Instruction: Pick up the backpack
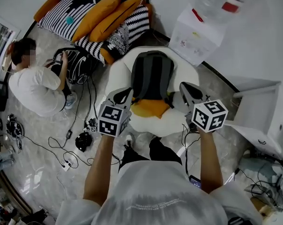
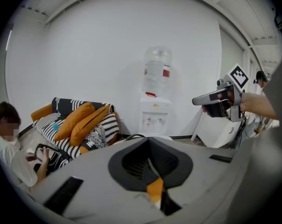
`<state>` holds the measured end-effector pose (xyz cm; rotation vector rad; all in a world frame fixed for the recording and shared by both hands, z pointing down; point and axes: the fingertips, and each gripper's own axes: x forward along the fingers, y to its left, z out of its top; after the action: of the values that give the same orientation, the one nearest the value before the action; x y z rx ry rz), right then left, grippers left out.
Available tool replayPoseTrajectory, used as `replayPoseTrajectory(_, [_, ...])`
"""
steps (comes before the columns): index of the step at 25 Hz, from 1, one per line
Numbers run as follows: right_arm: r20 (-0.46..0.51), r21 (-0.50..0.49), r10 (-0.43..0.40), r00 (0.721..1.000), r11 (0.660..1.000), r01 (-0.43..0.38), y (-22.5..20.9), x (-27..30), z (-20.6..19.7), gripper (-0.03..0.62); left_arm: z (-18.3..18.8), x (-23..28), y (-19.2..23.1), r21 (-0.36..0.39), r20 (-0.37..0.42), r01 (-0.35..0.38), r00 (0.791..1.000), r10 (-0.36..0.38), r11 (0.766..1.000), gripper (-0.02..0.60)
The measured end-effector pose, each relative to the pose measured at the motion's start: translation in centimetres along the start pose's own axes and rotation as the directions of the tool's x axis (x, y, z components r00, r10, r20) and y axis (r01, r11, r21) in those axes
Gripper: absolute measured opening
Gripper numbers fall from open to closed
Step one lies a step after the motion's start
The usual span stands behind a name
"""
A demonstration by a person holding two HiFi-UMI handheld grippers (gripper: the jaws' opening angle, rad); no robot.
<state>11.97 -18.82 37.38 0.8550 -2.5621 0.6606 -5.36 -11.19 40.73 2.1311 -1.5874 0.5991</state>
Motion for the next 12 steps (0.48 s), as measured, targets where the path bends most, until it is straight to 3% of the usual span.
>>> replayPoseTrajectory(12, [-0.03, 0.054, 0.079, 0.996, 0.996, -0.078, -2.8, 1.5, -0.8, 0.0, -0.4, 2.5, -0.1, -0.039, -0.027, -0.071, 0.997, 0.07, 0.997, -0.002])
